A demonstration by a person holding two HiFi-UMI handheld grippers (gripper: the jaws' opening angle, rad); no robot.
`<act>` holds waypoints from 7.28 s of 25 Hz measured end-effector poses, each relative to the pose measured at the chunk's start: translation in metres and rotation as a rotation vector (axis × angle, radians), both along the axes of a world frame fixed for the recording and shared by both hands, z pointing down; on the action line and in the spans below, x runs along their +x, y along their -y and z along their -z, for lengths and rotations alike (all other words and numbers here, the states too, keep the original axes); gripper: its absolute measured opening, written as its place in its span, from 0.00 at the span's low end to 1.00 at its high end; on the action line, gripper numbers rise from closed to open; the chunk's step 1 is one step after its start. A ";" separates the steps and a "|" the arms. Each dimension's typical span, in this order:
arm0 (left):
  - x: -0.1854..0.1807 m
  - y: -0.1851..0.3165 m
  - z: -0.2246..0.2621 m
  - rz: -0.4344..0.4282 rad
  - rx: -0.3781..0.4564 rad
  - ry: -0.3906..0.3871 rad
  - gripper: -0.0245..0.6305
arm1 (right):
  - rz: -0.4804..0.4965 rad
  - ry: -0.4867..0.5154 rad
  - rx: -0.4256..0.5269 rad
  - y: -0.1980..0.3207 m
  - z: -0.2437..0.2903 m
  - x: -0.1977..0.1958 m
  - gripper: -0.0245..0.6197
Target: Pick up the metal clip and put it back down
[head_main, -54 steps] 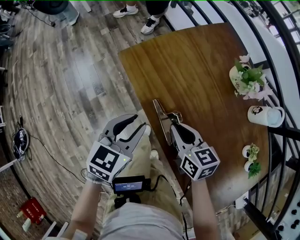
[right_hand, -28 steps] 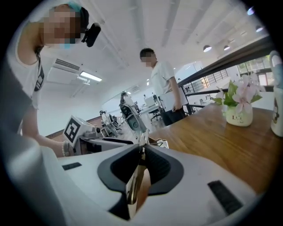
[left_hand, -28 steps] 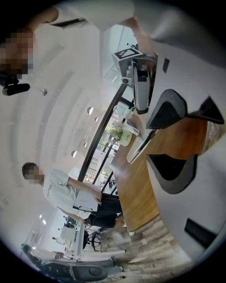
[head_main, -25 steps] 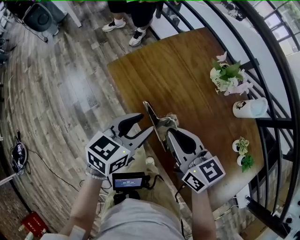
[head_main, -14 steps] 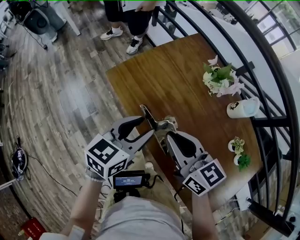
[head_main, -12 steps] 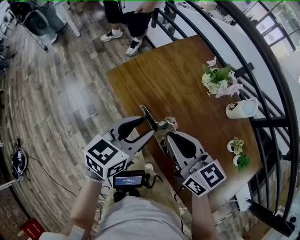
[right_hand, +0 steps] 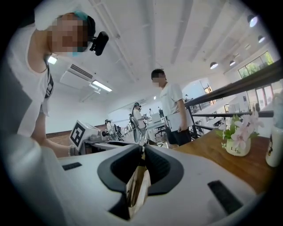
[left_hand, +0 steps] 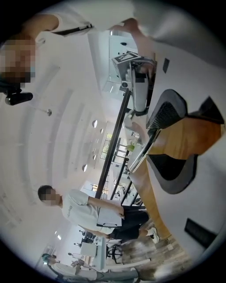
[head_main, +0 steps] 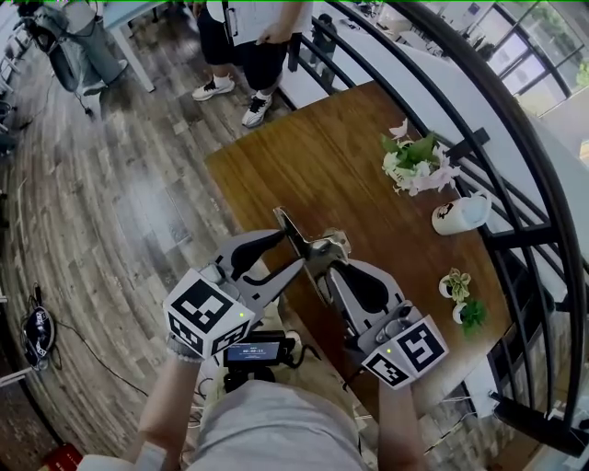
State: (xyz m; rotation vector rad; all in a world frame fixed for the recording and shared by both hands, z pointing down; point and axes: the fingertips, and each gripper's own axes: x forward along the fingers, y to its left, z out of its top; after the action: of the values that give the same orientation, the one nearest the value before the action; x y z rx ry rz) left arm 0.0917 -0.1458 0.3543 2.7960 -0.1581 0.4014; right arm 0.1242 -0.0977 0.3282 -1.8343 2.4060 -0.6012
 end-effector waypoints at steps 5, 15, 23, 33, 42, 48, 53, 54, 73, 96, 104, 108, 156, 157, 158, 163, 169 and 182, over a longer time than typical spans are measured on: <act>0.000 -0.006 0.015 -0.006 0.014 -0.019 0.32 | -0.011 -0.008 0.030 -0.007 0.015 0.000 0.11; 0.001 -0.012 0.034 -0.007 0.053 -0.042 0.32 | -0.018 -0.015 0.073 -0.013 0.033 0.001 0.11; -0.001 -0.010 0.031 0.008 0.046 -0.037 0.32 | -0.004 -0.017 0.071 -0.011 0.032 -0.001 0.11; -0.004 -0.004 0.018 0.016 0.029 -0.016 0.32 | 0.003 -0.019 0.047 -0.004 0.021 -0.003 0.11; -0.009 0.005 -0.002 0.016 -0.008 0.016 0.32 | 0.007 -0.001 -0.003 0.006 0.002 -0.009 0.11; -0.010 0.013 -0.023 0.017 -0.037 0.044 0.32 | 0.009 0.010 -0.044 0.015 -0.018 -0.009 0.11; -0.011 0.021 -0.045 0.017 -0.068 0.075 0.32 | 0.013 0.023 -0.086 0.024 -0.038 -0.010 0.11; -0.011 0.022 -0.049 0.018 -0.076 0.080 0.32 | 0.013 0.025 -0.094 0.026 -0.042 -0.011 0.11; -0.015 0.032 -0.129 0.017 -0.175 0.200 0.32 | 0.033 0.079 -0.235 0.041 -0.115 -0.013 0.11; -0.028 0.038 -0.190 0.041 -0.253 0.260 0.32 | 0.054 0.105 -0.379 0.043 -0.189 -0.023 0.11; -0.038 0.043 -0.192 0.082 -0.282 0.237 0.32 | 0.055 0.114 -0.428 0.042 -0.213 -0.023 0.10; -0.041 0.049 -0.187 0.109 -0.287 0.210 0.32 | 0.047 0.132 -0.457 0.041 -0.223 -0.023 0.10; -0.078 0.001 0.026 0.299 0.206 0.022 0.06 | -0.120 -0.226 -0.099 -0.008 -0.030 0.005 0.04; -0.079 -0.002 0.032 0.301 0.214 0.013 0.06 | -0.121 -0.234 -0.093 -0.010 -0.024 0.005 0.04; -0.080 -0.004 0.038 0.305 0.220 0.006 0.06 | -0.120 -0.243 -0.086 -0.012 -0.019 0.004 0.04; -0.085 -0.008 0.057 0.318 0.252 -0.012 0.06 | -0.119 -0.257 -0.037 -0.017 0.005 0.002 0.04; -0.088 -0.017 0.069 0.313 0.274 -0.024 0.06 | -0.119 -0.255 -0.014 -0.028 0.016 0.000 0.04; -0.091 -0.033 0.065 0.288 0.300 -0.025 0.06 | -0.123 -0.280 -0.002 -0.041 0.019 -0.005 0.04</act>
State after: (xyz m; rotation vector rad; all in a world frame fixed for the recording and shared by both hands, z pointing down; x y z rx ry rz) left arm 0.0012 -0.1130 0.2889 3.0015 -0.6557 0.2922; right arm 0.1192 -0.0569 0.3088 -2.1779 2.4266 -0.3580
